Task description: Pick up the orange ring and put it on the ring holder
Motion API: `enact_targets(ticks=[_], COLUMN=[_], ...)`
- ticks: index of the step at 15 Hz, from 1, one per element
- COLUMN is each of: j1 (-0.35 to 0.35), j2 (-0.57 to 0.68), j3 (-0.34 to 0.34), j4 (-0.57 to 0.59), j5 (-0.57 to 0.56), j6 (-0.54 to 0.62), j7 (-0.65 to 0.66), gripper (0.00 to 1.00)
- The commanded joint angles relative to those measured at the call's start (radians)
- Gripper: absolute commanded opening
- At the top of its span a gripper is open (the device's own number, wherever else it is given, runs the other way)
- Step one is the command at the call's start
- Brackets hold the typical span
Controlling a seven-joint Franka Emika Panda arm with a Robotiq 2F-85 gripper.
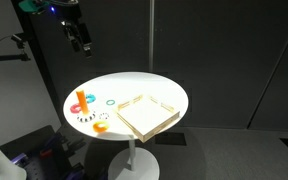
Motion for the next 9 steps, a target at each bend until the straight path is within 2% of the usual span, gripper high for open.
enact_targets(ticks=[1,5,9], j1=[0.02,0.021,0.019], j2=[0.053,0.081,0.083], j3=[-0.016,-0.013,-0.006], j4=[0.021,-0.009,-0.08], j5=[0.04,0.033,0.012], j6=[-0.076,-0.119,-0.078], j7=[-0.026,-0.051,-0.078], gripper=[1.0,1.0,1.0])
